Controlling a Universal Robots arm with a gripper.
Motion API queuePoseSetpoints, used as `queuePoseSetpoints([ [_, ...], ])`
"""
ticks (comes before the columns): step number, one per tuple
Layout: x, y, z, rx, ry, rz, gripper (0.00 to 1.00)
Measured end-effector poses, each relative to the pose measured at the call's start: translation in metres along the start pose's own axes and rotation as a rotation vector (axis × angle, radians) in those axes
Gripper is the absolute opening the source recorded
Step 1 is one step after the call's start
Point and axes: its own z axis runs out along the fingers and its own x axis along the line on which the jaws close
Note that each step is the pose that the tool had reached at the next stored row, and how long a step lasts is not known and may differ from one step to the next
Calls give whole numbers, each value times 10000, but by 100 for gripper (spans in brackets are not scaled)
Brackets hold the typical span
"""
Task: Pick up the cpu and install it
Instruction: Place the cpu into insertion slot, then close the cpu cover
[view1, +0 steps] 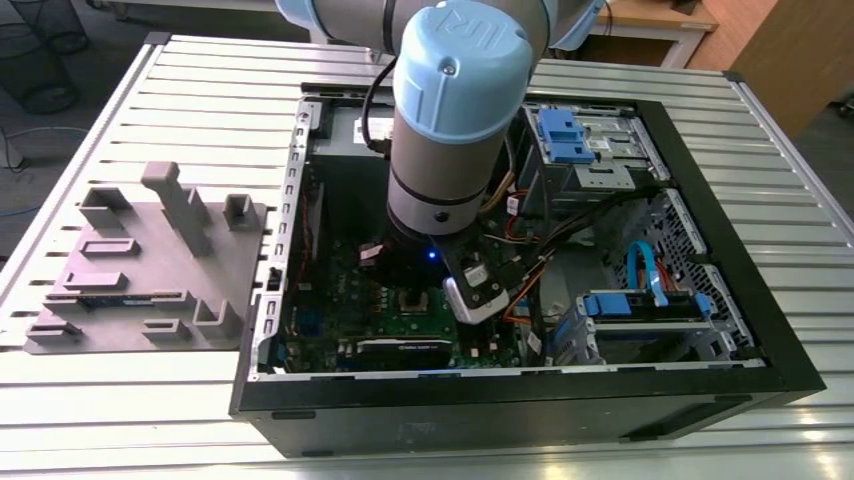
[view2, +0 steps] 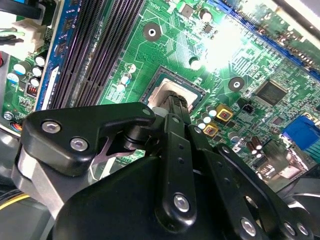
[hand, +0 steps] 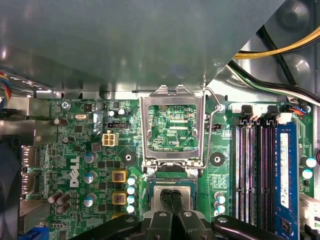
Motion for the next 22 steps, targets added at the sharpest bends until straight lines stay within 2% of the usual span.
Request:
queuePoseSetpoints([
  [2,0,3,-30,-6,-3,0,11],
  [13,10,18,-313,5,3,0,11],
  [22,11,19,-329,28,3,1,11],
])
